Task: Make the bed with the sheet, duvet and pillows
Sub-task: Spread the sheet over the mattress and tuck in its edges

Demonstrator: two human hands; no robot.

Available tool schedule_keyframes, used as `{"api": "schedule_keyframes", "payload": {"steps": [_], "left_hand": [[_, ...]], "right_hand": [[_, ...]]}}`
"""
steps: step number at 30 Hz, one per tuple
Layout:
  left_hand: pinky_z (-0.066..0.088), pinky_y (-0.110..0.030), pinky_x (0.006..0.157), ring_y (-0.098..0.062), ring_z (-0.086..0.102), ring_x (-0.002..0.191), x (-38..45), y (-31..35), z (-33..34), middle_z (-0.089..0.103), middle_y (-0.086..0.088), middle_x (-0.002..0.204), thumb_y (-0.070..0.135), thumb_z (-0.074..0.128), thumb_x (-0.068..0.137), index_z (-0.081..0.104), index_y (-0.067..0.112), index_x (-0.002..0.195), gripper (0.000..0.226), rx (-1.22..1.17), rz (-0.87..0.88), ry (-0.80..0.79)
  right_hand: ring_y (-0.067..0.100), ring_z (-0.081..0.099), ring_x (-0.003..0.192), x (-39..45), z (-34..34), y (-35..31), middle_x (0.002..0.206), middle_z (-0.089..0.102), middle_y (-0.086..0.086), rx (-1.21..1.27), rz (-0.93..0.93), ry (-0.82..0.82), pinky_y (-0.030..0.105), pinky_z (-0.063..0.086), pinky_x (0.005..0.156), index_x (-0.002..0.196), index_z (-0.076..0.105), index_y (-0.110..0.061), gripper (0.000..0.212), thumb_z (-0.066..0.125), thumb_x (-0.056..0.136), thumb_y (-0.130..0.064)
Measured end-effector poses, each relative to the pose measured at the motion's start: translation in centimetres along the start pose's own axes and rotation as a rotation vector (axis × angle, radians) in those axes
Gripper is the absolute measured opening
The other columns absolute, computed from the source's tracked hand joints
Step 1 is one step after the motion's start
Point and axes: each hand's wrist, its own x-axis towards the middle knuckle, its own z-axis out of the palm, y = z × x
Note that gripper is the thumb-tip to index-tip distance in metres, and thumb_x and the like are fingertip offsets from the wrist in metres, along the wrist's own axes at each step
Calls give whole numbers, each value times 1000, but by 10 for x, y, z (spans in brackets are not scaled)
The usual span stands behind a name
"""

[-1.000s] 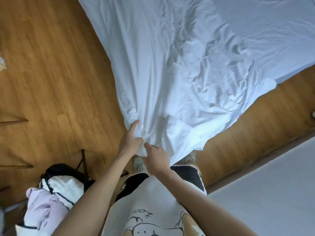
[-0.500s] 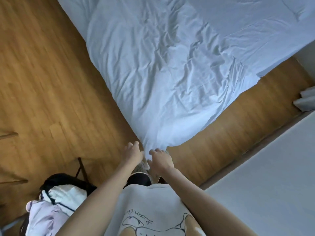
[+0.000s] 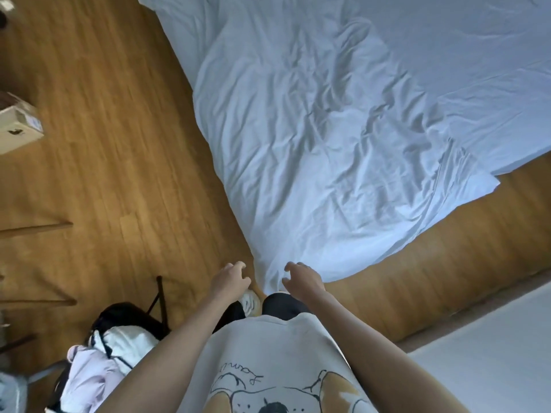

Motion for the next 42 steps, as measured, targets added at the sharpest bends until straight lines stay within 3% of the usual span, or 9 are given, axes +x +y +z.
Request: {"api": "schedule_keyframes", "payload": {"steps": [8, 14, 21, 28, 31, 34, 38, 40, 42], "left_hand": [[50, -34, 81, -17, 57, 91, 79, -83, -97, 63, -1, 108, 34, 44, 88, 49, 21, 130, 44, -3, 6, -54], [41, -35, 89, -26, 52, 112, 150, -135, -238, 56, -10, 123, 18, 38, 94, 51, 10, 121, 31, 303, 176, 6], [42, -39, 92, -29, 45, 124, 231, -172, -400, 43, -9, 142, 27, 38, 100, 34, 15, 145, 47, 281, 207, -16], [42, -30, 67, -22, 54, 87, 320, -179, -515, 53, -7, 128, 30, 41, 98, 40, 18, 140, 44, 290, 195, -57], [44, -31, 73, -23, 58, 100, 373, -170, -565, 53, -6, 130, 29, 42, 97, 40, 17, 140, 45, 322, 167, -62], [44, -30, 78, -22, 57, 107, 425, -153, -626, 52, -7, 131, 27, 41, 97, 41, 16, 140, 44, 394, 147, -56], [45, -30, 78, -22, 55, 109, 481, -113, -713, 53, -6, 131, 26, 38, 97, 42, 16, 138, 42, 493, 193, -75], [47, -31, 79, -23, 57, 105, 511, -85, -755, 58, -4, 117, 25, 39, 96, 49, 15, 126, 33, 492, 238, -61], [46, -32, 77, -27, 59, 102, 539, -56, -793, 58, 1, 100, 25, 40, 96, 50, 19, 115, 22, 497, 301, -56]], "right_hand": [[23, 53, 114, 92, -34, -102, 128, 55, 5, -38, 46, -40, 29, 40, 89, 133, 48, -19, 38, 43, 96, -25], [24, 58, 104, 175, -64, -260, 118, 61, 3, 0, 75, -62, 32, 46, 80, 120, 56, -20, 33, 41, 90, -20], [25, 56, 113, 257, -137, -422, 125, 60, 4, 58, -64, 35, 31, 44, 81, 125, 54, -19, 34, 47, 93, -27], [25, 58, 105, 360, -213, -460, 113, 64, 3, 157, 13, 56, 29, 41, 75, 110, 59, -17, 26, 47, 89, -26], [24, 61, 97, 428, -254, -471, 101, 65, 2, 205, 66, 63, 32, 49, 76, 101, 61, -15, 25, 43, 85, -21], [28, 61, 91, 498, -310, -494, 91, 62, 2, 246, 68, 57, 31, 44, 66, 92, 56, -10, 16, 42, 85, -14], [25, 58, 92, 556, -399, -527, 99, 60, 3, 296, 40, 119, 32, 45, 68, 99, 56, -12, 20, 39, 89, -13], [25, 58, 96, 579, -443, -536, 105, 60, 5, 325, 49, 171, 32, 46, 71, 106, 56, -12, 22, 39, 92, -14], [25, 58, 106, 601, -478, -539, 117, 60, 5, 368, 88, 208, 35, 49, 84, 120, 56, -14, 28, 43, 96, -19]]}}
